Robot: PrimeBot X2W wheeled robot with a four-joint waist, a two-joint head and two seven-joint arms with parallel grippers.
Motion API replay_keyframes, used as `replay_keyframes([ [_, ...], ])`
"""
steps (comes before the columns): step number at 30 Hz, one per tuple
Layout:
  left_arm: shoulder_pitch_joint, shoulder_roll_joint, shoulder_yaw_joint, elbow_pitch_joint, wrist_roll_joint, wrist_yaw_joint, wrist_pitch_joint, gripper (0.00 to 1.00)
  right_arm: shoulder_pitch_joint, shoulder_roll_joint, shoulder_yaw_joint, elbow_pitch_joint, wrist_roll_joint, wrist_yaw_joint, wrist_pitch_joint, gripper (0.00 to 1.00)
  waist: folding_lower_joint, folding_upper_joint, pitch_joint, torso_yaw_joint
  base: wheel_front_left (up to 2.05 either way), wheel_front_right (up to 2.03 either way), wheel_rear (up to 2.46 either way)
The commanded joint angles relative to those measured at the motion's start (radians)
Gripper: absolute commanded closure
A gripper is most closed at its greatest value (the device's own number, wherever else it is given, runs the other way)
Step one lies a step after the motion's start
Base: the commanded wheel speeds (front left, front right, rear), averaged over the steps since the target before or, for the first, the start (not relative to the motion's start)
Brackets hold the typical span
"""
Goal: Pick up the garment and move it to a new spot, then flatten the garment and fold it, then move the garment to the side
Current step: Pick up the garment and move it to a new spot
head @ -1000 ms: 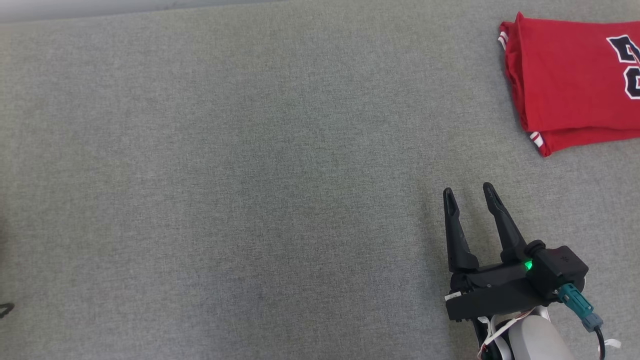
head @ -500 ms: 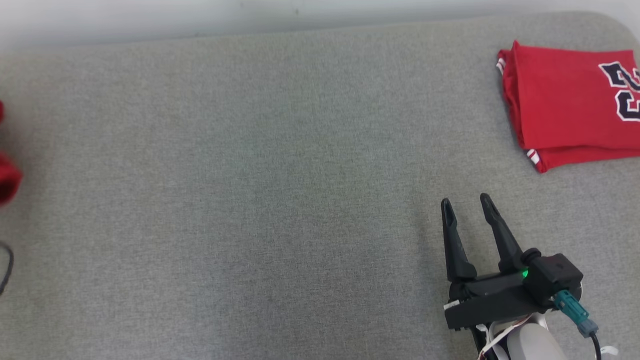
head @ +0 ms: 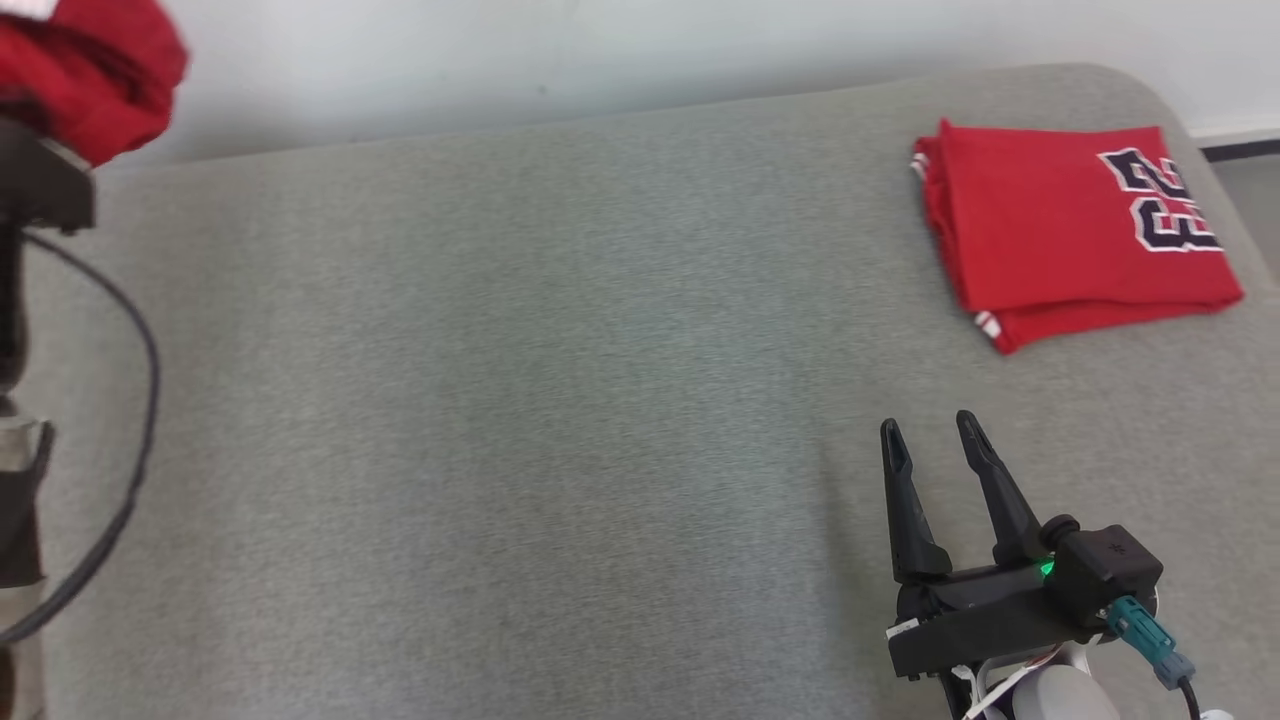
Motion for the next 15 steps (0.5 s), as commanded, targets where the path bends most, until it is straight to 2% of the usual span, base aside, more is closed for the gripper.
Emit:
replay_keyframes([
  [1, -0.014, -0.002, -0.003, -0.015, -0.003, 0.0, 0.003, 1.0, 0.007, 0.002, 0.002, 0.001, 0.01, 0.001, -0.001, 0.0, 0.0001, 0.0, -0.011, -0.037, 0.0, 0.0, 0.0],
  [8, -0.021, -0.062, -0.088, -0.134, -0.005, 0.0, 0.063, 1.0, 0.007, 0.002, 0.018, 0.006, 0.053, 0.001, -0.001, 0.0, 0.0001, 0.0, -0.001, -0.13, 0.0, 0.0, 0.0],
  [15, 0.025, -0.128, -0.173, -0.163, -0.006, 0.001, 0.068, 1.0, 0.014, 0.002, 0.013, 0.012, 0.065, 0.001, -0.001, 0.0, 0.0001, 0.0, 0.006, -0.179, 0.0, 0.0, 0.0],
])
